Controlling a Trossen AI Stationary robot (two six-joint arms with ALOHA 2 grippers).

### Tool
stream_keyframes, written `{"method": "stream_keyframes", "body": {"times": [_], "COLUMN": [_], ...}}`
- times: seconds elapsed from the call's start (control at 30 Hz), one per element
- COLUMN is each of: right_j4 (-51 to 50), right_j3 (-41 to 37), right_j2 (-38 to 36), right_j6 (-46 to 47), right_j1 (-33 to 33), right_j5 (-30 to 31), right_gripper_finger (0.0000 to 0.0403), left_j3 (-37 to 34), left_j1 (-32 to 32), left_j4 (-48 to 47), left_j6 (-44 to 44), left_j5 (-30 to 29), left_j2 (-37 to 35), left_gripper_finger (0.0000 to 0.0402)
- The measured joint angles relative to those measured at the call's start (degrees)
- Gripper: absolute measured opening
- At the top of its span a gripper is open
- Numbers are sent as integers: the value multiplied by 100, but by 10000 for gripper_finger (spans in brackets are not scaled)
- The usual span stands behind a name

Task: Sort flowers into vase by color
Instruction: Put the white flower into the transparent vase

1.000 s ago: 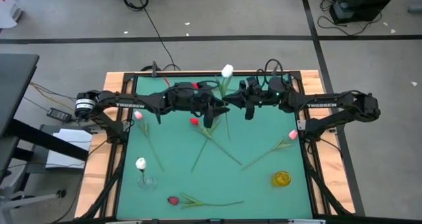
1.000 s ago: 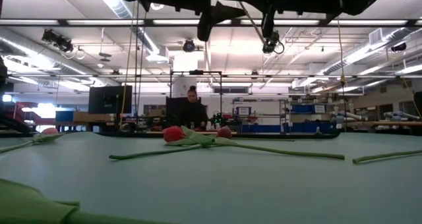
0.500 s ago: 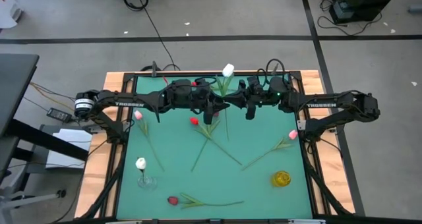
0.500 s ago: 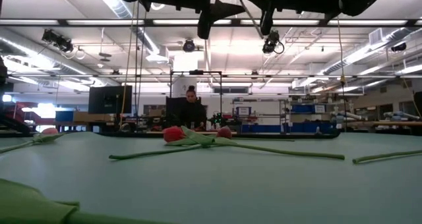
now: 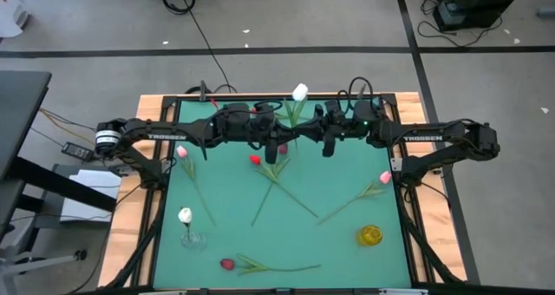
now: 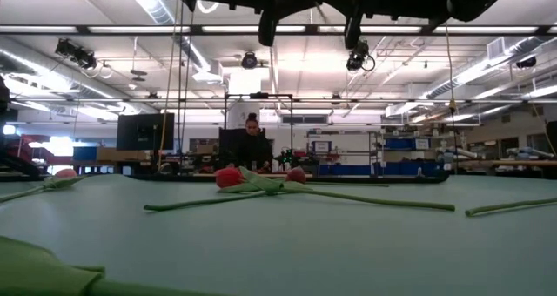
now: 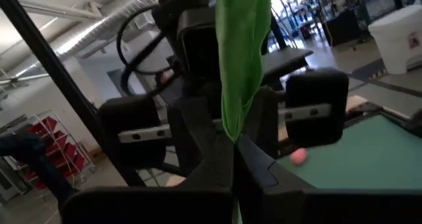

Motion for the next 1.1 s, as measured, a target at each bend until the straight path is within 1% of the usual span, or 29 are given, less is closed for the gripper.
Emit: {"method": "stream_keyframes", "body": {"times": [0.1,0.17,0.23,0.3,0.4,0.47,0.53,0.6,0.7,0.77,0.8,0.83,0.87,0.93,1.0,1.03,1.1], "right_j4": [-352,-463,-498,-571,-977,-1361,-1737,-2001,-2224,-2326,-2335,-2314,-2313,-2311,-2303,-2321,-2300], "right_j3": [5,3,-18,-19,-19,-17,-19,-19,-19,-19,-19,-17,-17,-17,-17,-17,-17], "right_j2": [-3,2,-27,-96,-275,-400,-499,-595,-722,-791,-807,-811,-811,-769,-696,-647,-542], "right_j6": [-63,-62,-62,-47,367,732,826,896,1017,1105,1152,1197,1251,1391,1641,1755,1980], "right_j1": [12,62,122,173,191,158,146,168,271,381,460,539,605,733,840,891,993], "right_j5": [15,79,245,497,1066,1405,1614,1801,2038,2301,2441,2567,2677,2811,2875,2881,2893], "right_gripper_finger": [12,27,55,91,140,162,175,179,178,178,178,178,178,178,178,178,178], "left_j3": [-9,-15,-13,-4,4,2,-25,-341,-1284,-1994,-2316,-2560,-2733,-2821,-2743,-2662,-2587], "left_j1": [17,17,-25,-98,-212,-284,-426,-657,-1087,-1462,-1674,-1875,-2077,-2428,-2722,-2833,-3034], "left_j4": [-283,-639,-933,-1410,-2066,-2625,-3051,-3397,-3402,-3144,-2955,-2867,-2910,-3169,-3534,-3664,-3835], "left_j6": [121,286,346,651,1068,1243,1312,1261,805,433,335,323,391,710,890,897,856], "left_j5": [2,-39,-372,-686,-922,-941,-1146,-1723,-2395,-2664,-2699,-2667,-2484,-1879,-1145,-973,-915], "left_j2": [-37,-157,-332,-641,-1173,-1609,-2031,-2562,-3549,-4259,-4617,-4942,-5262,-5828,-6371,-6595,-7028], "left_gripper_finger": [9,7,6,5,3,3,2,2,2,2,2,2,2,2,2,2,2]}}
